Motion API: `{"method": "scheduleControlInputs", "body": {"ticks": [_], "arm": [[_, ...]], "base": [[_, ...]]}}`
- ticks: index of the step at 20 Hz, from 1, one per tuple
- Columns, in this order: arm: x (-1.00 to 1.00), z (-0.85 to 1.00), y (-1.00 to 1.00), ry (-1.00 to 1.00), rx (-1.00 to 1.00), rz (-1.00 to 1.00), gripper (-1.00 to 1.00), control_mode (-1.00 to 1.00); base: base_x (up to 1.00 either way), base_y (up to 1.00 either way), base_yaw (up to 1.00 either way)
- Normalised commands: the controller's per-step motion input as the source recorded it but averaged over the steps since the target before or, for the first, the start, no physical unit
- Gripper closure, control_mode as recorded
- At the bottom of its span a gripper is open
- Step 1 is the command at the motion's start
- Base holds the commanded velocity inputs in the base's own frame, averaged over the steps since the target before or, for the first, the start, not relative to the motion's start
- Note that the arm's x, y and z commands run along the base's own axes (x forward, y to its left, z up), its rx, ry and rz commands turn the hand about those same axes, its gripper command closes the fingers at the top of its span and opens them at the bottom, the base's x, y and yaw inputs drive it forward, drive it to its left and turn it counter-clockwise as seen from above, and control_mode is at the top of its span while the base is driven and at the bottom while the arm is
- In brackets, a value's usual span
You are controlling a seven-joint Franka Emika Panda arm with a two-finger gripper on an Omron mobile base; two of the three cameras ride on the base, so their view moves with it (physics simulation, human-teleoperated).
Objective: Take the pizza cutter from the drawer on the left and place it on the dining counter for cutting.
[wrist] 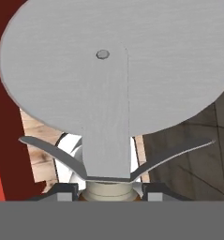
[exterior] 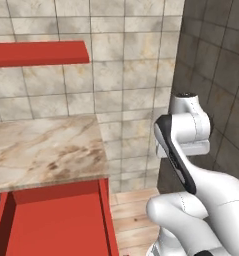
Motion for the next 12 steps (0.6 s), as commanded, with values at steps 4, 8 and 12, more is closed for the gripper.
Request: {"method": "scheduleControlInputs", "body": {"ticks": [4,8,12], "arm": [[0.0,0.0,0.0,0.0,0.0,0.0,1.0,1.0],[0.0,0.0,0.0,0.0,0.0,0.0,1.0,1.0],[0.0,0.0,0.0,0.0,0.0,0.0,1.0,1.0]], "base": [[-0.76,-0.2,-0.02],[-0.64,-0.17,-0.52],[-0.6,-0.03,-0.76]]}}
